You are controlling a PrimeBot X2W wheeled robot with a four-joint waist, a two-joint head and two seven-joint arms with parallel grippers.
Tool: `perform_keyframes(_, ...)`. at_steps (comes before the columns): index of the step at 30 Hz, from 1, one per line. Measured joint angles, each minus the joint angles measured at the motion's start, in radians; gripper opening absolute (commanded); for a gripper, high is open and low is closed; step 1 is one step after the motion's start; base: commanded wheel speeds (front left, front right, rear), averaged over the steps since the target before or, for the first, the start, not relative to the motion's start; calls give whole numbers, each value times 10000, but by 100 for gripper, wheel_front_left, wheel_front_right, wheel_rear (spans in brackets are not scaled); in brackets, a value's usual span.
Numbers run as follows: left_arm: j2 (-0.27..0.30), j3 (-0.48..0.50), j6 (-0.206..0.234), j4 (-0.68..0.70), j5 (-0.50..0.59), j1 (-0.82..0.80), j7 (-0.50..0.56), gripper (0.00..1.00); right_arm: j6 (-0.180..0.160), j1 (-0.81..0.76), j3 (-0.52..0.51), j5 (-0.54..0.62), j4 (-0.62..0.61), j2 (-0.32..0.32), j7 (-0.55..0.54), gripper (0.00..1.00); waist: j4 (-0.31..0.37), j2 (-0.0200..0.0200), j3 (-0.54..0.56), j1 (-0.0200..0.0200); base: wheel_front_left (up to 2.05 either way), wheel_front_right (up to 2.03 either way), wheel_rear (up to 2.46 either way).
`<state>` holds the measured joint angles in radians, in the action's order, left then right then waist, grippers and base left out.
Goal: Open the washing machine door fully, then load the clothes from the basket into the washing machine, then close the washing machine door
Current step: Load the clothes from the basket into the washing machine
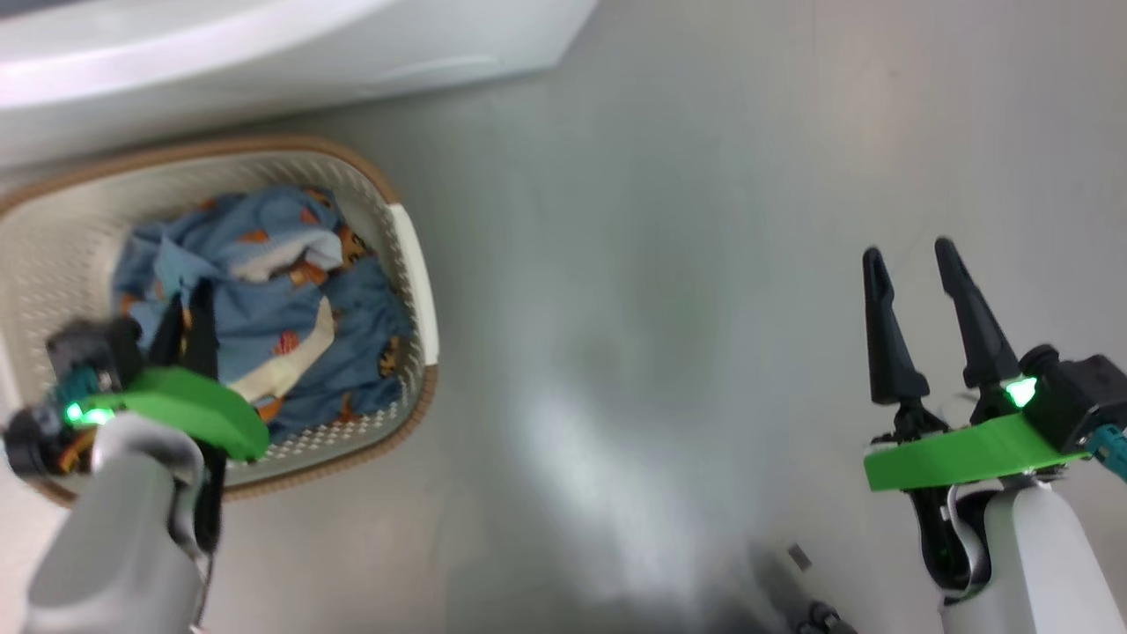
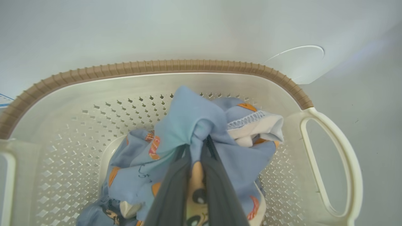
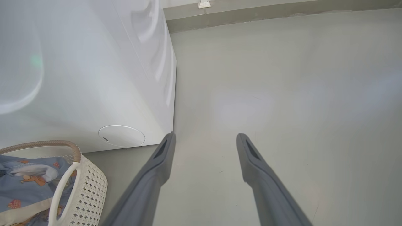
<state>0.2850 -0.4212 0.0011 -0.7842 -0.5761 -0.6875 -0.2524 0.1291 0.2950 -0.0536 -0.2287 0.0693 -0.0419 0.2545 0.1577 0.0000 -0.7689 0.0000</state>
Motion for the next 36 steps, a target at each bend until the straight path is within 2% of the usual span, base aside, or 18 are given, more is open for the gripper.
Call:
perform_keyframes(1, -196, 573, 128, 732, 326, 696, 2, 0, 0, -196, -35, 15, 92, 0, 0, 100, -124, 0, 342, 0, 0, 0, 0)
perform_keyframes(5, -796, 1710, 211, 2109, 1267, 2282, 0, 0, 0, -734, -119, 132, 276, 0, 0, 100, -404, 0, 1298, 0, 0, 0, 0)
perform_keyframes(16, -1908, 3459, 19, 4172, 2849, 5195, 0, 0, 0, -2150, -253, 385, 621, 4, 0, 100, -872, 0, 3636, 0, 0, 0, 0)
perform_keyframes(22, -2305, 3804, -54, 5033, 3306, 6479, 0, 0, 0, -2996, -349, 384, 752, 13, -2, 100, -1065, 0, 4885, 0, 0, 0, 0)
perform_keyframes(26, -2337, 3902, -38, 5275, 3379, 7131, 0, 0, 0, -3382, -453, 364, 813, 17, -2, 100, -1186, 0, 5632, 0, 0, 0, 0)
perform_keyframes(36, -2397, 3950, 314, 5935, 3442, 8092, 0, 0, 0, -4122, -568, 347, 907, 40, -2, 100, -1484, 0, 7109, 0, 0, 0, 0)
